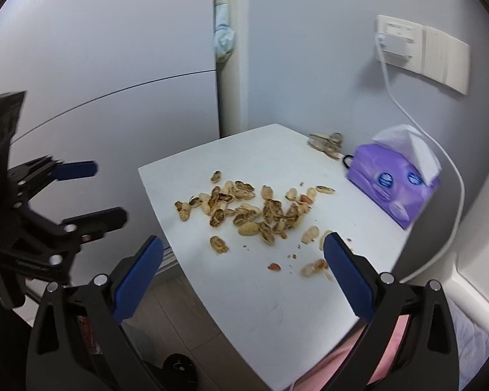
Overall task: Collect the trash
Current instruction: 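Move both open tools back to the peanut shells on the cabinet, then close the left tool on a peanut shell while the right tool closes on shells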
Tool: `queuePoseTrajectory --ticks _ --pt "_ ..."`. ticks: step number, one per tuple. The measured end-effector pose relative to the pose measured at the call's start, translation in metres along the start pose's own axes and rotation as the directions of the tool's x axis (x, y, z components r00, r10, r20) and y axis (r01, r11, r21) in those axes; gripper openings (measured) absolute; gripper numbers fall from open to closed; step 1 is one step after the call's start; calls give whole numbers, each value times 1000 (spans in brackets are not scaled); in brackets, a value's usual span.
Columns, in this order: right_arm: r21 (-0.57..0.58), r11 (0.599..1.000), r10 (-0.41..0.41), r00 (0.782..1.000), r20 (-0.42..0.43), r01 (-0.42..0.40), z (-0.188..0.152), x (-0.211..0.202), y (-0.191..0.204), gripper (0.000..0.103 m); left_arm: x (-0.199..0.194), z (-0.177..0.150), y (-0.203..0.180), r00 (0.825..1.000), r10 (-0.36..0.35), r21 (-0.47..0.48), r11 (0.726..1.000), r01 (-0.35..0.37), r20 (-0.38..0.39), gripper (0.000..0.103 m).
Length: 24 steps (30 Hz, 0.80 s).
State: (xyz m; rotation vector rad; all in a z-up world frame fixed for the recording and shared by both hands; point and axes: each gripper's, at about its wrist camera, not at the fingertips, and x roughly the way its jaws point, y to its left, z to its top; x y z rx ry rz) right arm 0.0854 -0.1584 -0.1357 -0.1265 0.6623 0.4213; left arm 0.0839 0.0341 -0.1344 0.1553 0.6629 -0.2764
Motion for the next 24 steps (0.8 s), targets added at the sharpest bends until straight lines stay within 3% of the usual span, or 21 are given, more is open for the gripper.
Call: queuePoseTrajectory --ticks 5,8,12,14,17,21,24 --pt "4 1000 23 1000 -6 -22 4 13 -1 95 18 1 2 1000 -9 -8 1000 9 -21 86" --pt "17 999 38 999 -9 -38 8 23 -1 74 26 2 2 1000 -7 3 1000 7 -26 83" --pt "20 998 53 998 -20 -52 10 39 0 74 38 3 6 999 -14 10 1000 14 -32 79" --pt "15 998 61 998 -22 -60 10 46 2 73 43 3 7 999 -18 15 1000 18 -38 71" --pt "7 997 79 996 -30 -79 12 56 5 66 51 3 11 998 -27 20 999 28 -48 66" --pt "1 995 96 994 -49 -96 12 69 5 62 58 2 14 998 -43 21 999 44 -50 66" --pt "-2 995 98 993 -60 -98 12 76 6 62 62 2 13 997 -60 28 998 62 -52 59"
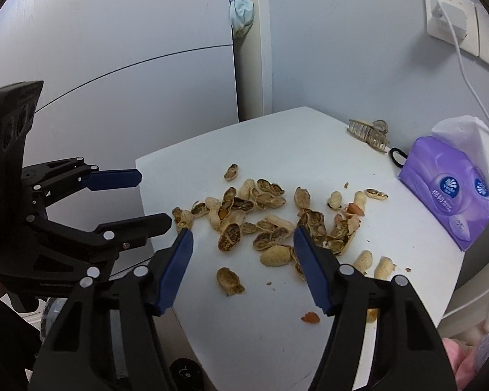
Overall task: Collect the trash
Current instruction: 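Close the left tool on a peanut shell while the right tool closes on shells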
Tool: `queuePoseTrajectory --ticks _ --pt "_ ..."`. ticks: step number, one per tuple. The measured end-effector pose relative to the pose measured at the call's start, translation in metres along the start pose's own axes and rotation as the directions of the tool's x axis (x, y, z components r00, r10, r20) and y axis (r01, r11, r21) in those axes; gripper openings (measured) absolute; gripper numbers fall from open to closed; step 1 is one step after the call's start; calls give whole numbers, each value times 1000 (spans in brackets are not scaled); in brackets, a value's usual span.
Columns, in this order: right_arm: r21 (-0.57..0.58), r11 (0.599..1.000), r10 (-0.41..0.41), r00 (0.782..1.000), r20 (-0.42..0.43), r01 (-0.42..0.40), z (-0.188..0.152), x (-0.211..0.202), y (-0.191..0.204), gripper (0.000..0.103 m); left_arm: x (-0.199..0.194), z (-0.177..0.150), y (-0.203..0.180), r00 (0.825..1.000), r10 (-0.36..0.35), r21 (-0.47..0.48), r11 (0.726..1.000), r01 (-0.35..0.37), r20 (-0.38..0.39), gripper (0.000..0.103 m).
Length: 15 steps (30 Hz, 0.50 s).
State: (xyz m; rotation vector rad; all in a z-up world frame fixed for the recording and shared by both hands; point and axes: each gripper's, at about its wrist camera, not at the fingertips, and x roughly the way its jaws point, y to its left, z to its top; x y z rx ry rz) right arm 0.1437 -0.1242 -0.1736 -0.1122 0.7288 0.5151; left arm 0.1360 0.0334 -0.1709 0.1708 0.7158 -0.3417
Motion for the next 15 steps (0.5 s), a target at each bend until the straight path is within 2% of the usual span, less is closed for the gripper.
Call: queuePoseTrajectory --ticks 8,15 --pt "5 1000 25 1000 -9 -25 1 4 3 62 8 -1 -3 999 -42 4 999 42 4 44" --pt "-6 1000 25 999 -48 -25 3 10 5 62 10 -2 -4 999 -51 -3 999 51 10 37"
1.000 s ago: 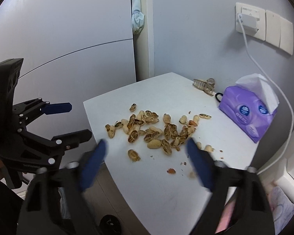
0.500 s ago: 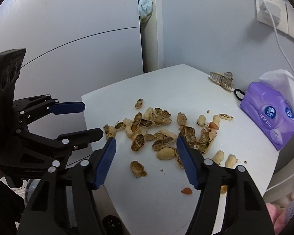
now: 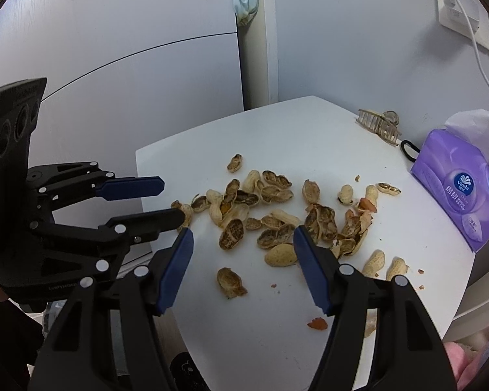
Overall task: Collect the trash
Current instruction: 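Close the left tool on a peanut shell while the right tool closes on shells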
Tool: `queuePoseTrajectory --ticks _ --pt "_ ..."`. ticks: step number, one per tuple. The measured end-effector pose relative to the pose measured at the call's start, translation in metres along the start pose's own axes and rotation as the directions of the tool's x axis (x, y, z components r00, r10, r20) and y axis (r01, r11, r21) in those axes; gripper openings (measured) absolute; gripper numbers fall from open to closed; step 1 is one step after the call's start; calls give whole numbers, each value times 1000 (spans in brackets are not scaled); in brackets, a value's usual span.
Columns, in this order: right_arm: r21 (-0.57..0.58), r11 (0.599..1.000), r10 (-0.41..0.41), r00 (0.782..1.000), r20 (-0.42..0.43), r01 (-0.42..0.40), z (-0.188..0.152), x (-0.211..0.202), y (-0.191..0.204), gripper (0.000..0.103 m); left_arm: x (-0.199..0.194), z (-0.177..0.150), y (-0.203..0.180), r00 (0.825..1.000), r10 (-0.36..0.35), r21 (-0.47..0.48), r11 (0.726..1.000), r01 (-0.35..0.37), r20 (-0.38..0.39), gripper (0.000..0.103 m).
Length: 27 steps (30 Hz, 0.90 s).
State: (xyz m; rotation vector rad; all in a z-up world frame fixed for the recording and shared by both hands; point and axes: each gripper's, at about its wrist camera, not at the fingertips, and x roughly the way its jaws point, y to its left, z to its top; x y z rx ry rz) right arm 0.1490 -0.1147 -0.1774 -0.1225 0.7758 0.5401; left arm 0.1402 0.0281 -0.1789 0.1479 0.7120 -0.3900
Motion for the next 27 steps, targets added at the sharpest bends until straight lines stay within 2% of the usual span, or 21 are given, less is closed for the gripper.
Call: queuePoseTrajectory --ticks 9,14,16,19,21,27 --pt "-9 1000 23 999 -35 -24 0 7 1 61 6 -1 1 1000 -10 0 1000 10 -7 36" --pt "-15 999 30 999 -39 -30 1 11 1 61 7 -2 2 1000 -22 0 1000 22 -9 28" --pt "-17 999 30 999 -40 -31 2 12 0 60 8 -2 2 1000 -24 -2 1000 24 -8 27" --pt "-25 999 25 999 -41 -26 2 13 0 56 7 -2 2 1000 -27 -3 1000 27 -8 26" --pt "-37 999 17 999 -42 -18 2 14 2 55 7 -3 2 1000 -24 0 1000 24 -4 22" --pt "-64 998 -4 999 -38 1 1 13 6 50 6 -4 3 1000 -29 -6 1000 29 0 22"
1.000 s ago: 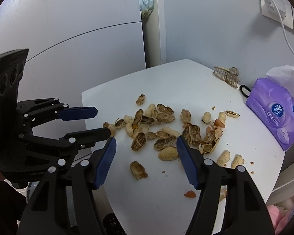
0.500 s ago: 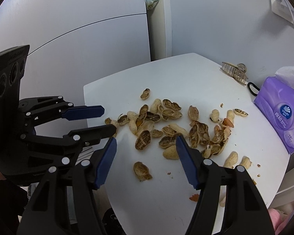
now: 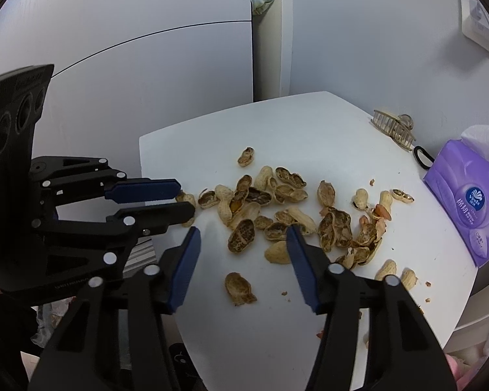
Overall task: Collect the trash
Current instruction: 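Close the left tool on a peanut shell while the right tool closes on shells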
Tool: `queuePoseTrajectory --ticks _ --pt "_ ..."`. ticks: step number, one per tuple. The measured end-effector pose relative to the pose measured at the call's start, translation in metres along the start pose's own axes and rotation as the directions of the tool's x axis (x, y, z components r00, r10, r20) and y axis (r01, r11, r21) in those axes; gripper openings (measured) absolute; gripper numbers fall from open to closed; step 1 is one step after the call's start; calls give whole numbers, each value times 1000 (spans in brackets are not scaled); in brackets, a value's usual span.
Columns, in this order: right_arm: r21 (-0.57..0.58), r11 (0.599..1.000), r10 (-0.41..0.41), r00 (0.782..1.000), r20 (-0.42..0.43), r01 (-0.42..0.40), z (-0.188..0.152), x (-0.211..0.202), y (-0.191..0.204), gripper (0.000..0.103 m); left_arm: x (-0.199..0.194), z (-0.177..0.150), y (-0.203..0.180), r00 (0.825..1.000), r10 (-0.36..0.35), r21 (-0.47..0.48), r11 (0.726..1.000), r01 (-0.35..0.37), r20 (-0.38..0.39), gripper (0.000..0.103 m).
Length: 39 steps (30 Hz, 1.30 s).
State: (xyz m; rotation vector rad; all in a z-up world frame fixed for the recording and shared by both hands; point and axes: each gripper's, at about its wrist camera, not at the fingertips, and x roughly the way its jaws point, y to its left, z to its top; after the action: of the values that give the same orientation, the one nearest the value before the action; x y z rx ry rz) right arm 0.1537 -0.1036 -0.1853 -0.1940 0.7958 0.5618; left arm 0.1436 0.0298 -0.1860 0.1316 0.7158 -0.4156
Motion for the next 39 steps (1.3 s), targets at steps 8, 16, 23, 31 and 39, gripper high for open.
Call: queuePoseTrajectory --ticks 8,16,23,31,39 --pt "-3 1000 -8 1000 3 8 -1 -2 2 47 0 0 -2 1000 10 16 1000 -10 10 18" --pt "16 1000 11 1000 11 -11 0 -3 -1 41 -1 -2 2 999 24 -8 1000 -24 23 17" --pt "9 1000 17 1000 27 -17 1 -4 1 41 -2 -3 3 999 30 -9 1000 -29 30 17" --pt "-7 1000 21 1000 5 -21 3 2 5 41 0 -4 5 999 34 -33 999 -33 27 17" --pt "-29 1000 6 1000 0 -6 2 3 9 41 -1 -6 13 998 50 -68 997 -47 36 17"
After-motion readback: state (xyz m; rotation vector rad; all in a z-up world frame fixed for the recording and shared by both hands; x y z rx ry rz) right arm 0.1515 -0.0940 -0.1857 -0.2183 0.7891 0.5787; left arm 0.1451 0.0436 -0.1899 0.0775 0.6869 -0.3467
